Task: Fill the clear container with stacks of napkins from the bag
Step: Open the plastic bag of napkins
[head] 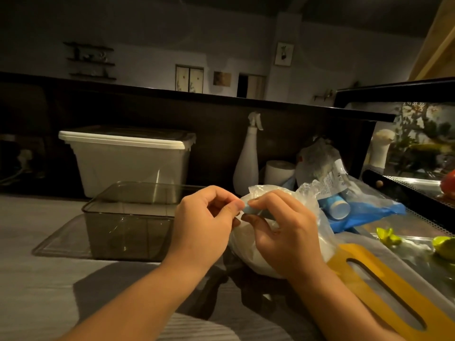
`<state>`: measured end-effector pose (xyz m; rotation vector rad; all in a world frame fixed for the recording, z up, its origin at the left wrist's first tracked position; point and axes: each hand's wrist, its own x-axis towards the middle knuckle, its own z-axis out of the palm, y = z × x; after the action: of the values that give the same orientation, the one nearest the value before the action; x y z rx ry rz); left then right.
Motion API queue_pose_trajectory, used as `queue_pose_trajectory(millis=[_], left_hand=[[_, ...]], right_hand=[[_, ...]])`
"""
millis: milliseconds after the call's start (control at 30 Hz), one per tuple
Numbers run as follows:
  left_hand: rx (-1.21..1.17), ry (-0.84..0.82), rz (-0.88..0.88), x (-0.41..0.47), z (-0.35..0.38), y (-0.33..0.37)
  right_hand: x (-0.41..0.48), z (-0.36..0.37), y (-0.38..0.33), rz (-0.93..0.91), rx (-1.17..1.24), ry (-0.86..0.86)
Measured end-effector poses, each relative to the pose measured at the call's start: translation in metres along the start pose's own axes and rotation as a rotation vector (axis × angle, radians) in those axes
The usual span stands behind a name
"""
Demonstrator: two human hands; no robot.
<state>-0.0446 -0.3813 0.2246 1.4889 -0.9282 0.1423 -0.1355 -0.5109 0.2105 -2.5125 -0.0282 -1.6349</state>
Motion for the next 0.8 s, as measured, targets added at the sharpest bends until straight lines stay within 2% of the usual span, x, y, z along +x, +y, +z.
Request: queue_pose_trajectory(millis=[233, 467, 600, 800], left_hand=[[-0.048, -0.009, -0.028, 0.0, 0.002, 0.002], [-0.083, -0.066, -0.068, 0.009, -0.014, -0.001], [-0.004, -0.047, 0.052, 0.014, -0.021, 0.0], [-0.08, 0.006, 0.103, 0.015, -0.02, -0.005]], right_hand=[[0.001, -0.003, 0.002, -0.034, -0.019, 0.011], [0.002, -0.009, -0.003, -0.061, 0.079, -0.001], [0.006, -0.011, -0.009, -0.138, -0.076, -0.005], [0.01, -0.016, -0.018, -0.251, -0.279, 0.2]])
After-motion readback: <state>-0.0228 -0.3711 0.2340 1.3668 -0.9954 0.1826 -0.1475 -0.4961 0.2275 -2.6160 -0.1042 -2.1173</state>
